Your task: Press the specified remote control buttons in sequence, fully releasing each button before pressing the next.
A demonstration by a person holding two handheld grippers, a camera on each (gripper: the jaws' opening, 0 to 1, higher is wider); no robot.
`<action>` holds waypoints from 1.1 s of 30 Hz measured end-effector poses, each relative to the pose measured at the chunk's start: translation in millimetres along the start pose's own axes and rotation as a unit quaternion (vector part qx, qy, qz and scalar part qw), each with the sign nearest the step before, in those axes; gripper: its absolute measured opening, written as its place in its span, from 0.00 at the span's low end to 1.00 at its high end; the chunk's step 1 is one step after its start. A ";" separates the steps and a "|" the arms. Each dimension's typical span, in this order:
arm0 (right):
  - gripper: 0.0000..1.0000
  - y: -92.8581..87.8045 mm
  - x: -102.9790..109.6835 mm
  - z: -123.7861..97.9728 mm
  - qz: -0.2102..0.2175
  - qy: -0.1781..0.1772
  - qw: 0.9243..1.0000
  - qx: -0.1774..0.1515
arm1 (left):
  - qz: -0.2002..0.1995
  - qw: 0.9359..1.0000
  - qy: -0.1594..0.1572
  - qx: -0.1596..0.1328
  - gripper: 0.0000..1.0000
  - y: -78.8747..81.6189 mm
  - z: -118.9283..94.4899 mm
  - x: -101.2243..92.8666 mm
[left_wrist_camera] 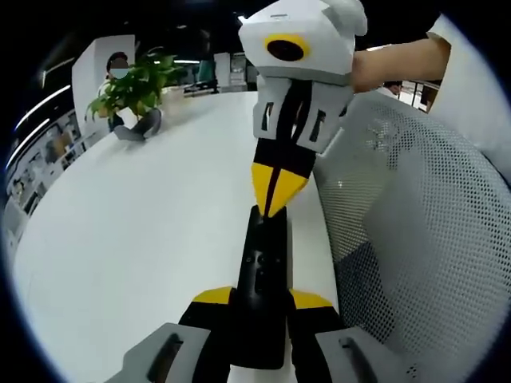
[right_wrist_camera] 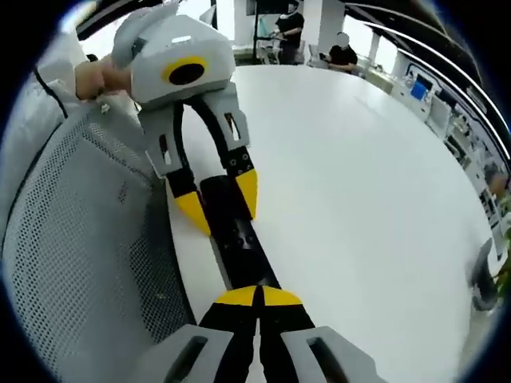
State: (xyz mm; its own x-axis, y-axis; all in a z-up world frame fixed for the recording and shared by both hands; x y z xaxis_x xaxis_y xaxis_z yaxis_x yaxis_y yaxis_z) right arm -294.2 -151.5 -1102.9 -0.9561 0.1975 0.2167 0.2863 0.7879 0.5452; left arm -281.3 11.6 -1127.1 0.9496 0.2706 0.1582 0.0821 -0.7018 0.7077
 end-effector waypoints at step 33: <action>0.00 17.7 -10.0 11.6 -0.093 0.058 0.992 0.068 | -0.004 1.000 0.000 -0.020 0.25 -2.6 -0.9 -0.9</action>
State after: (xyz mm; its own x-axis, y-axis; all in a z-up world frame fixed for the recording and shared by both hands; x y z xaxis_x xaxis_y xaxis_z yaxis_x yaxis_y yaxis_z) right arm -280.3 -132.8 -1104.8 -0.9755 -0.0221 0.2189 0.0860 0.8773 0.4721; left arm -282.7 13.8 -1128.6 0.9491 0.2761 0.1514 0.0785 -0.6731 0.7354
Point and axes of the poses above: the point that each gripper's makers call its tool centre point, and the gripper's own axes: z roughly forward along the fingers, x roughly to its left, y roughly out of its top, the point moved 9 cm from there along -z, roughly backward along the fingers, and after that the axes turned 15 degrees about y, right-handed, at the moved point
